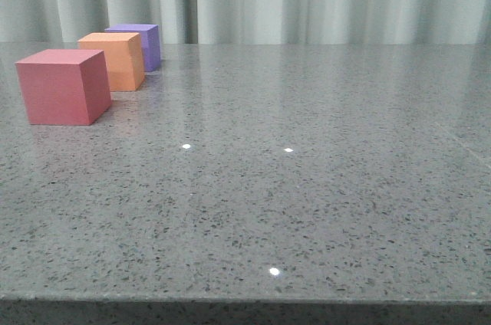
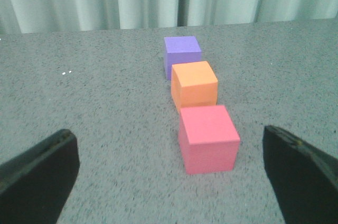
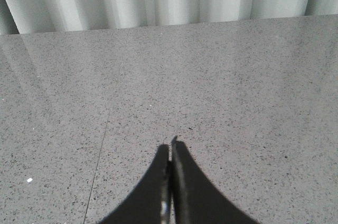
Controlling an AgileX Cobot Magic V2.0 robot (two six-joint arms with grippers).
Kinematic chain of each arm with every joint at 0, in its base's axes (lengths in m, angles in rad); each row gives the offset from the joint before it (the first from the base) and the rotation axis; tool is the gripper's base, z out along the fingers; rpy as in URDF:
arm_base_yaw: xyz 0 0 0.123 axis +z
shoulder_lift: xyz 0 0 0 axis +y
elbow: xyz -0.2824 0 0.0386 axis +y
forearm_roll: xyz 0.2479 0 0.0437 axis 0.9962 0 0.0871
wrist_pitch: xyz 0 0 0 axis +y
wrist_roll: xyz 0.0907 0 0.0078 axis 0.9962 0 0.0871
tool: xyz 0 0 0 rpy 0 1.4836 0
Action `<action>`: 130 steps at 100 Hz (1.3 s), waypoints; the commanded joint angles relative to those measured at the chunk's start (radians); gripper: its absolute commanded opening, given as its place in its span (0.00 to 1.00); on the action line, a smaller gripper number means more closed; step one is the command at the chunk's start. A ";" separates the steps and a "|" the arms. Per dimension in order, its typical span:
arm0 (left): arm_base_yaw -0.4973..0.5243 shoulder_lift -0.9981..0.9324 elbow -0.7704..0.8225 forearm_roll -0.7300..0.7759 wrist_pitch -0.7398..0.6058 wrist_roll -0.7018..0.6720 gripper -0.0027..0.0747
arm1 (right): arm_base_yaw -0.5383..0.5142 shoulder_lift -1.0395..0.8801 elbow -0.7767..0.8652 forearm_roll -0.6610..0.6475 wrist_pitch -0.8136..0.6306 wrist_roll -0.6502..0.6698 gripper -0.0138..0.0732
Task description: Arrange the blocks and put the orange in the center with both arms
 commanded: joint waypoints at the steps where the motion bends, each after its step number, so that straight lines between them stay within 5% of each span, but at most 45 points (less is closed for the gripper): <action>1: 0.005 -0.076 0.028 0.018 -0.070 0.001 0.85 | -0.004 -0.001 -0.023 -0.018 -0.080 -0.003 0.08; 13: 0.005 -0.162 0.087 0.018 -0.063 0.001 0.64 | -0.004 -0.001 -0.023 -0.018 -0.080 -0.003 0.08; 35: 0.005 -0.206 0.111 0.018 -0.065 0.001 0.00 | -0.004 -0.001 -0.023 -0.018 -0.080 -0.003 0.08; 130: 0.042 -0.208 0.122 0.047 -0.072 0.001 0.01 | -0.004 -0.001 -0.023 -0.018 -0.080 -0.003 0.08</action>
